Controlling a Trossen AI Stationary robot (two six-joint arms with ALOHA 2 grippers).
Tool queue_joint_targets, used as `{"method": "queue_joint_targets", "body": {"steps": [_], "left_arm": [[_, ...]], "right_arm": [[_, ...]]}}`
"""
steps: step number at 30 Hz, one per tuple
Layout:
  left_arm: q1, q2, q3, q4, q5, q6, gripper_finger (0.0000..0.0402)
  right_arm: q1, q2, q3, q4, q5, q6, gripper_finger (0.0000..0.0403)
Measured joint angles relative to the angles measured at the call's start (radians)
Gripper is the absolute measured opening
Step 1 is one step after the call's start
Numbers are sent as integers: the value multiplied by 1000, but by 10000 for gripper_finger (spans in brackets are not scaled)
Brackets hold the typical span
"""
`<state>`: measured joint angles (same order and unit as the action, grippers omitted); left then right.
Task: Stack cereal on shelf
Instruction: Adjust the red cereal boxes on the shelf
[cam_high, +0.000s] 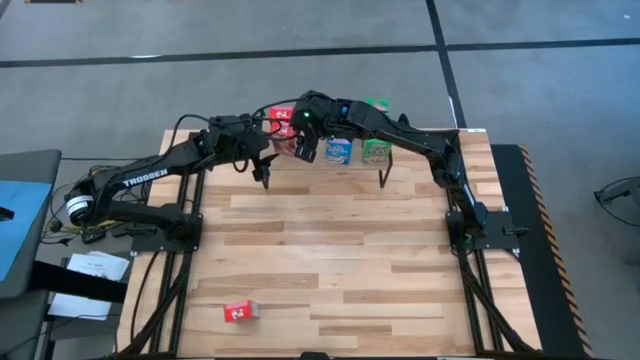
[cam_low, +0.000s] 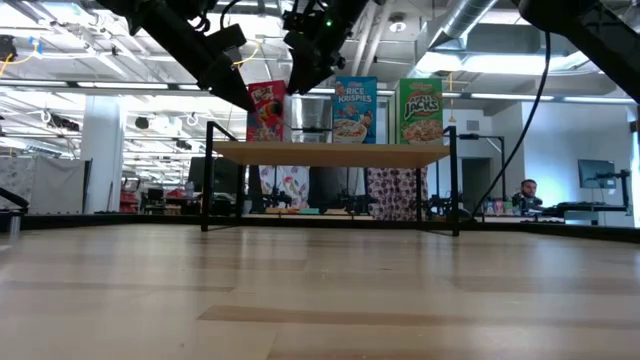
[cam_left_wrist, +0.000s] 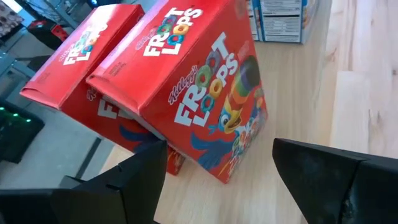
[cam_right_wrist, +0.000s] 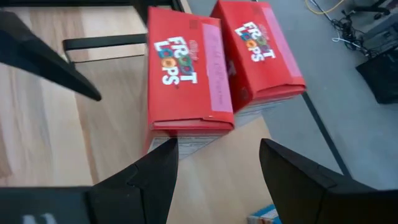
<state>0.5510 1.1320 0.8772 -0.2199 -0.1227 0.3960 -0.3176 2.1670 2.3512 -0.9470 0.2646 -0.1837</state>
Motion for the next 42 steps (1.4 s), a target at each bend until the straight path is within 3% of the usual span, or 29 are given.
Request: {"method": "queue_joint_targets", "body": {"steps": [24,32,42], "left_arm": [[-46,-1,0,-37,5,-34,279],[-53,-2,0,-38,-58,-29,279],[-63,-42,-1,-50,-66,-35,279]], "right_arm": [[-21,0,0,10,31,1,250],[-19,0,0,11,29,2,250],[-19,0,0,11,26,2,250]]}}
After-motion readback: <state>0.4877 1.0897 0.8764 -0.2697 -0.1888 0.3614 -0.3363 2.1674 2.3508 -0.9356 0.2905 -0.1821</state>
